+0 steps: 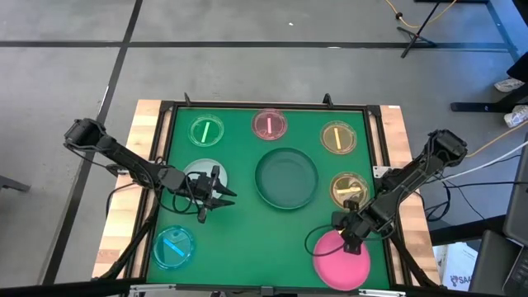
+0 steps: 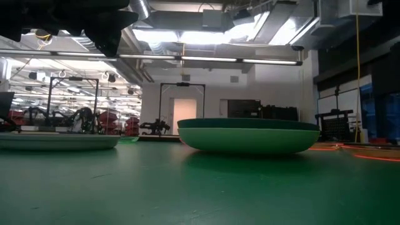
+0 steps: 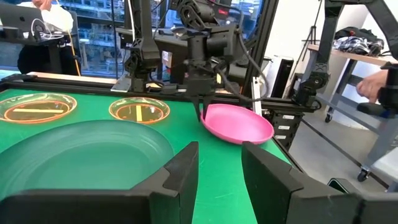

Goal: Stack plastic plates
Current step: Stack the pink plate on top of the dark green plate

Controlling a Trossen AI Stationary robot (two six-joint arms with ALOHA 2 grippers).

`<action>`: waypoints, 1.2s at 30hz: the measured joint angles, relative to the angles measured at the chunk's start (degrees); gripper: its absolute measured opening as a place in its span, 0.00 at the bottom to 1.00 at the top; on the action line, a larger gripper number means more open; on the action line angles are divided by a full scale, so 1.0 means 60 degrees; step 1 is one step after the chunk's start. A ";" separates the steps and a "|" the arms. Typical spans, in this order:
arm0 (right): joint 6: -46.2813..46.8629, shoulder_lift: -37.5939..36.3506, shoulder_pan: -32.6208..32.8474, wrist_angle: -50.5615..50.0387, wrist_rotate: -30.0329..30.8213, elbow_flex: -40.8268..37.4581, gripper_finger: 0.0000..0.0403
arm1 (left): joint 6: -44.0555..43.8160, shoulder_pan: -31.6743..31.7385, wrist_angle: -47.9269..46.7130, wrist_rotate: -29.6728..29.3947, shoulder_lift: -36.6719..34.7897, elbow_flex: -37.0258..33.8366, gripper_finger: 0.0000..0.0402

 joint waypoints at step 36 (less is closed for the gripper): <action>-0.5218 -0.0035 -0.8368 -0.0001 0.0765 0.3238 0.01 | -0.0033 0.0000 0.0000 0.0000 0.0002 0.0000 0.29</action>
